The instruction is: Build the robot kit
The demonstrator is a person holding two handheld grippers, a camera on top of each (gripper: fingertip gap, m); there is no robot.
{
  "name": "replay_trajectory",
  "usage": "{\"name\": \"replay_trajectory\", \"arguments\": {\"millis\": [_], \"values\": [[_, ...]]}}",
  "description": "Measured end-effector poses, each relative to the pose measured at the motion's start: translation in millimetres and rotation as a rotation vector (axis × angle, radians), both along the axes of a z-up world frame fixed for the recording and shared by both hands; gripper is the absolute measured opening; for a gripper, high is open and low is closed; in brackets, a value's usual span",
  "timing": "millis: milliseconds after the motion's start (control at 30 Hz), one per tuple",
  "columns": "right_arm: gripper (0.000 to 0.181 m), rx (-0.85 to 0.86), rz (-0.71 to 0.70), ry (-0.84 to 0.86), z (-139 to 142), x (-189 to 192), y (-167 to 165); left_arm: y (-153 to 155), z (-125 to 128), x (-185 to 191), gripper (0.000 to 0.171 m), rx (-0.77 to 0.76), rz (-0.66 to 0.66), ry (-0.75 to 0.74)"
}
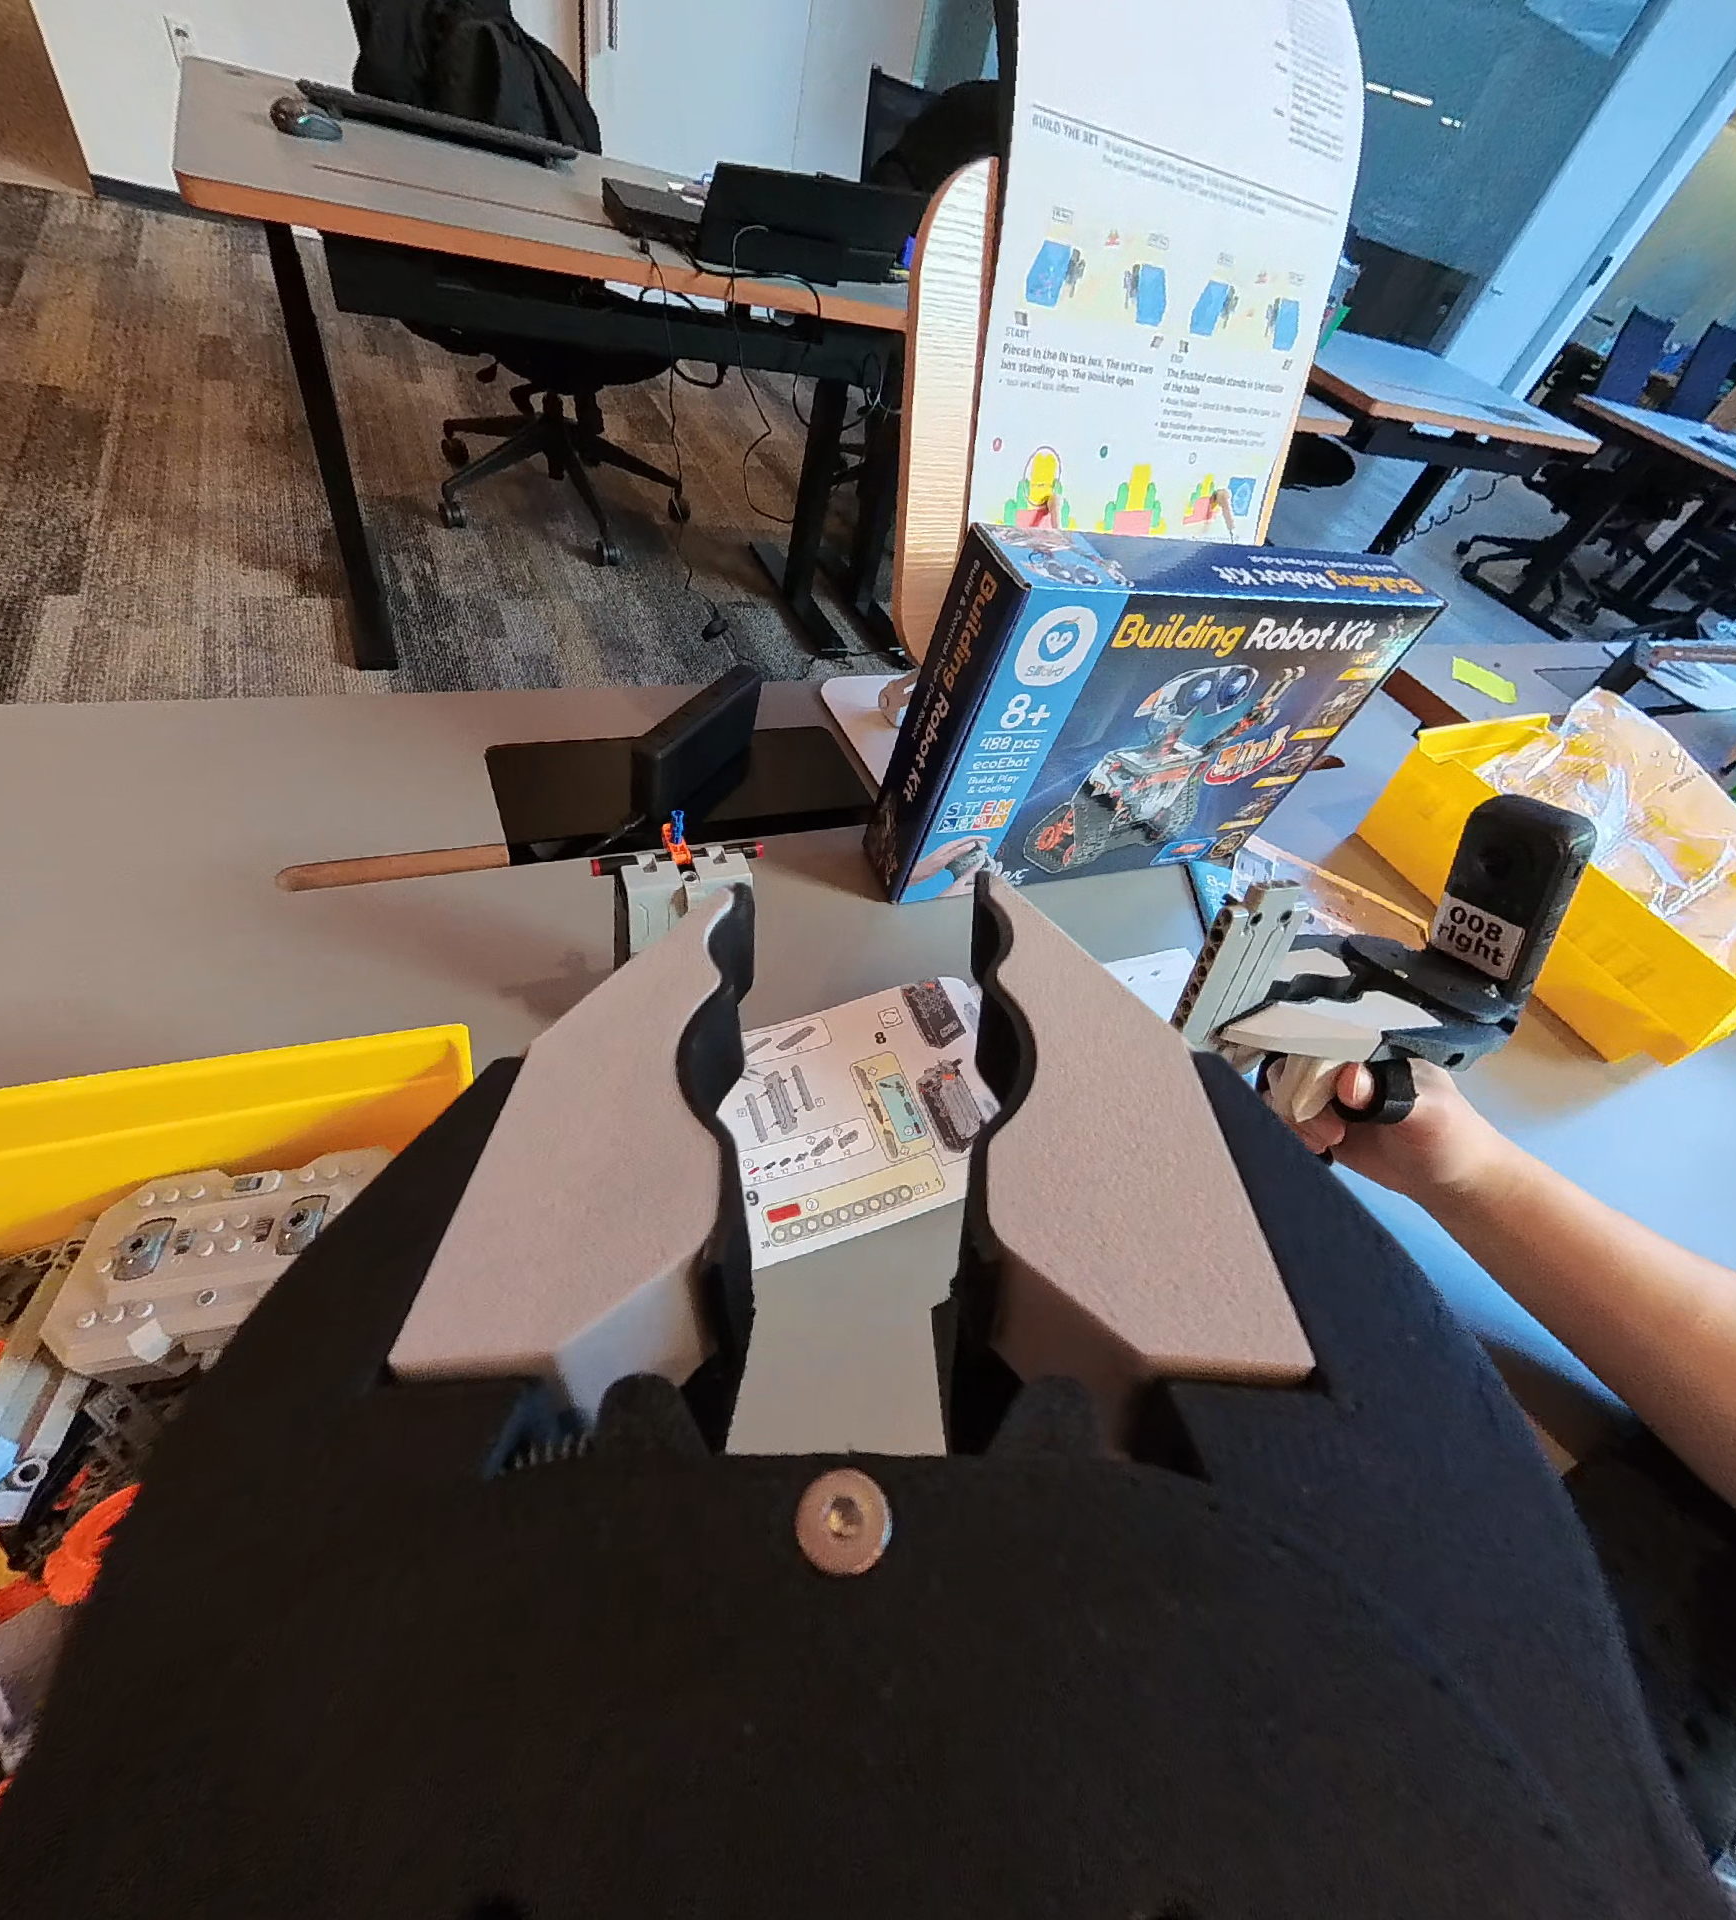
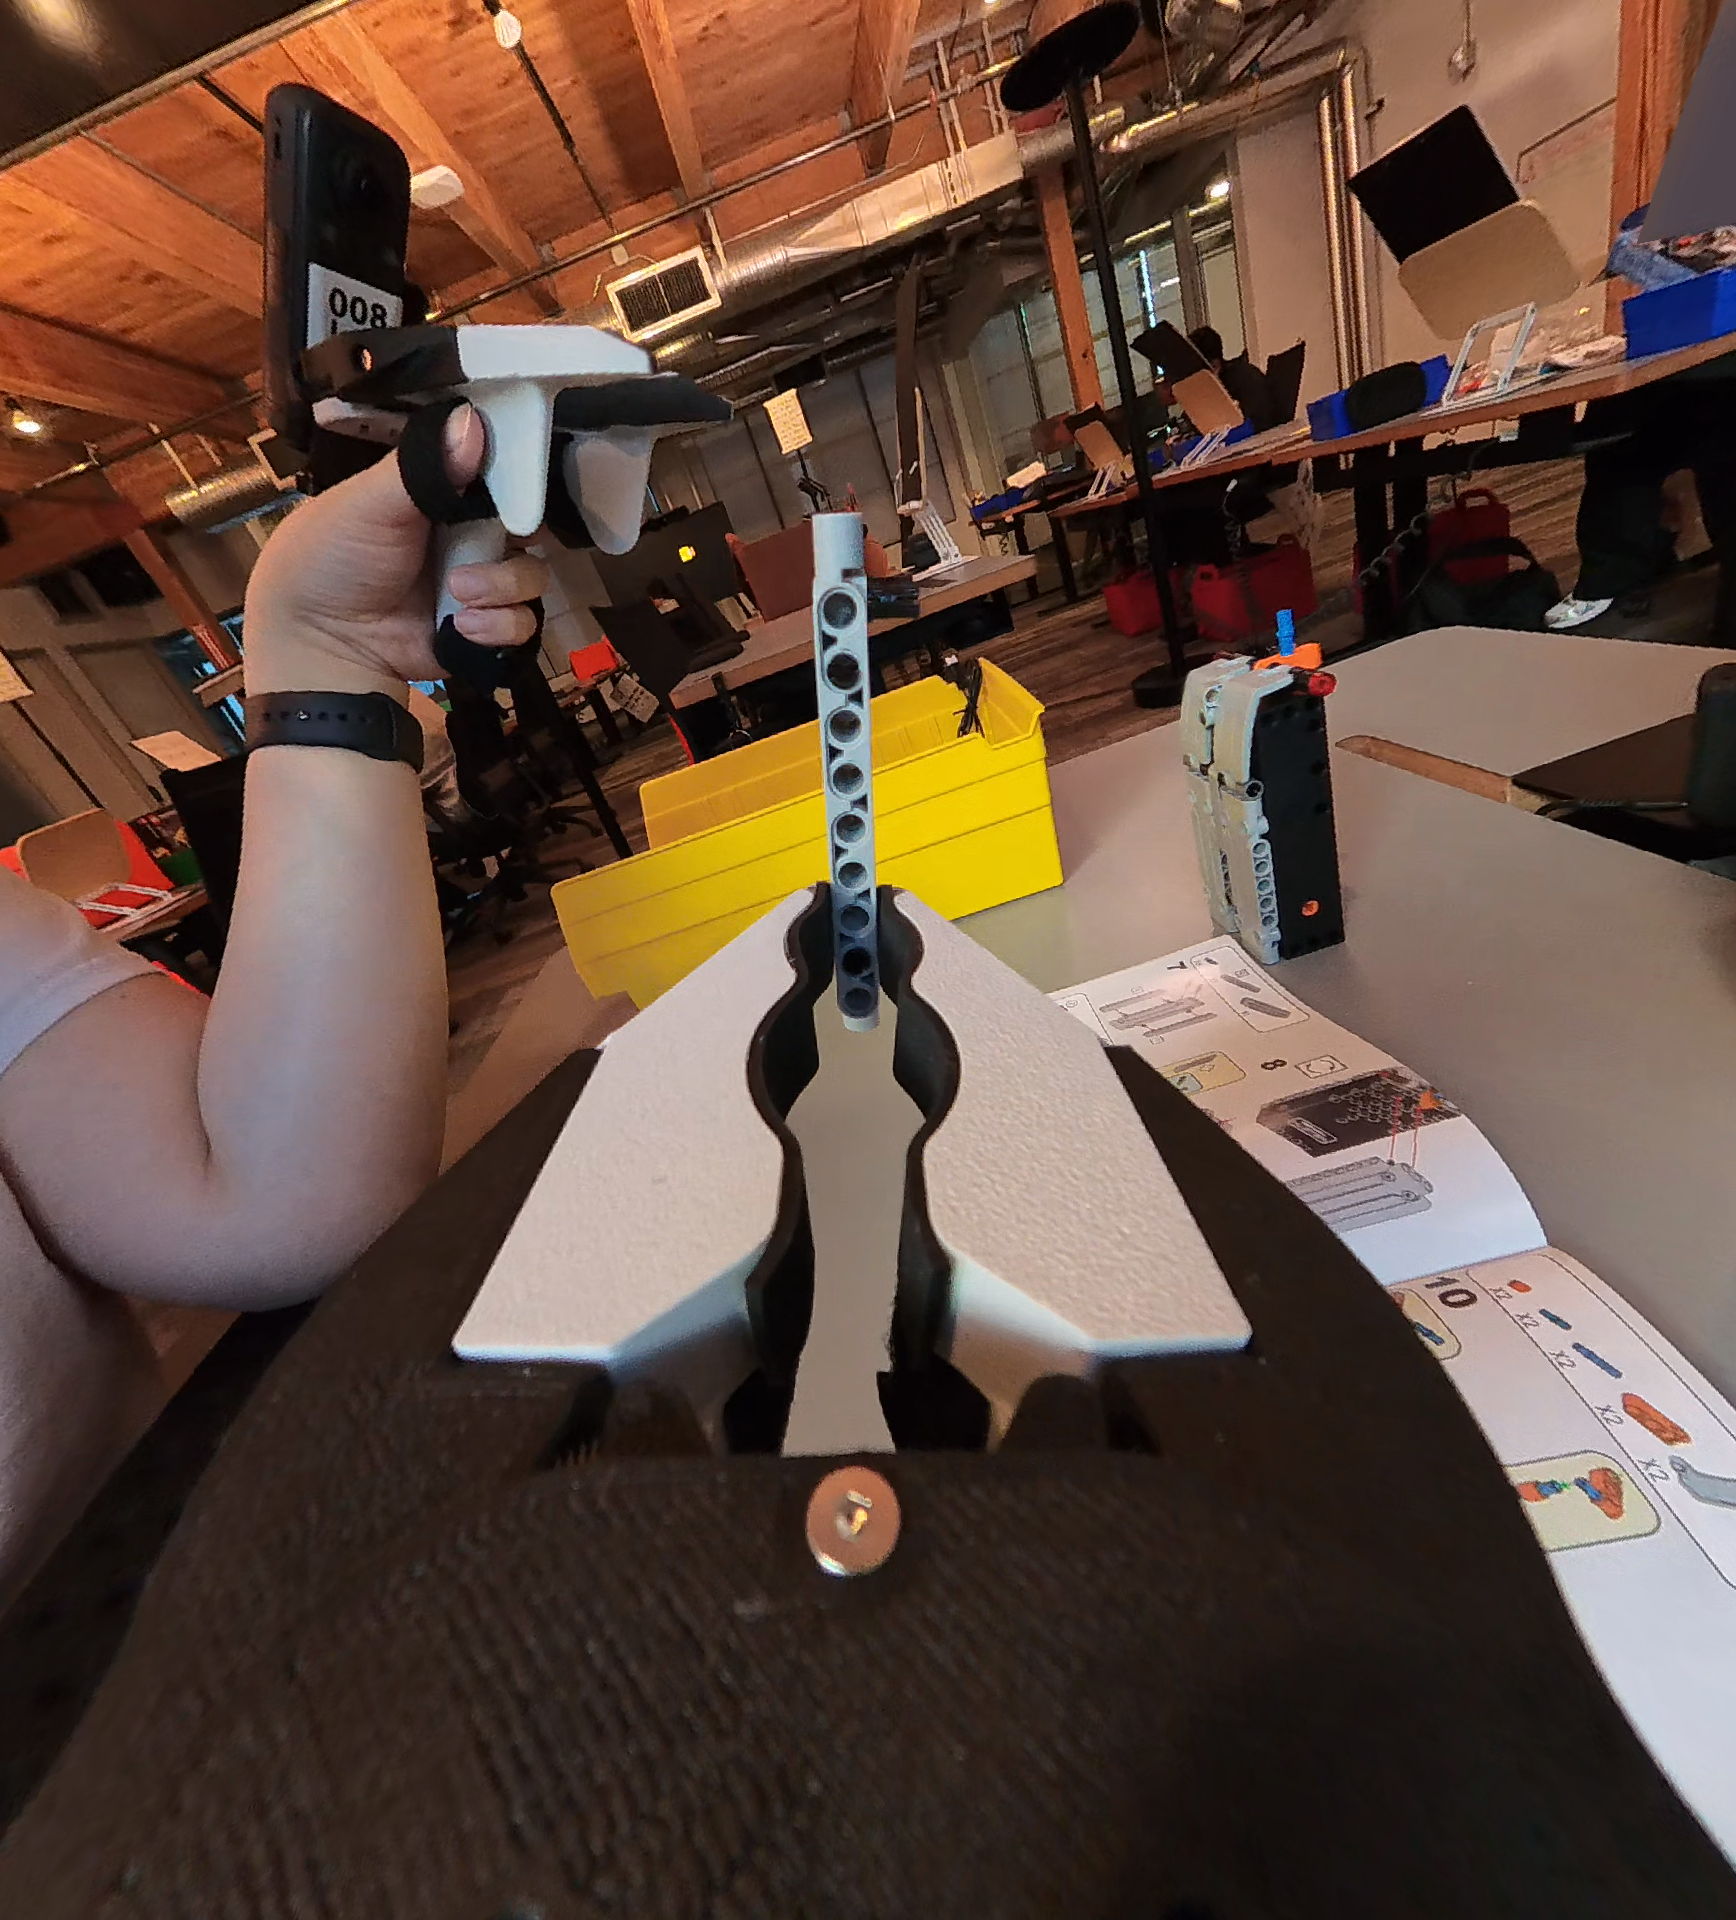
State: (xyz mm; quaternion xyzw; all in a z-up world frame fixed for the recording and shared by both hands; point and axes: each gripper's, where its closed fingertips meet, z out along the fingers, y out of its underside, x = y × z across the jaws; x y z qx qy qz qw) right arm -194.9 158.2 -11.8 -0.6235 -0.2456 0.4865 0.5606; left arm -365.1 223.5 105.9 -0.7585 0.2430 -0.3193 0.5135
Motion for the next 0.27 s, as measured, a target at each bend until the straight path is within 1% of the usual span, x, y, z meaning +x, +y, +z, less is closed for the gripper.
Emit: {"name": "replay_trajectory", "arguments": {"millis": [267], "values": [[0.006, 0.013, -0.005, -0.028, -0.3, -2.1, -1.5, -4.5, 2.6, 1.7, 0.039, 0.016, -0.009, 0.011]]}}
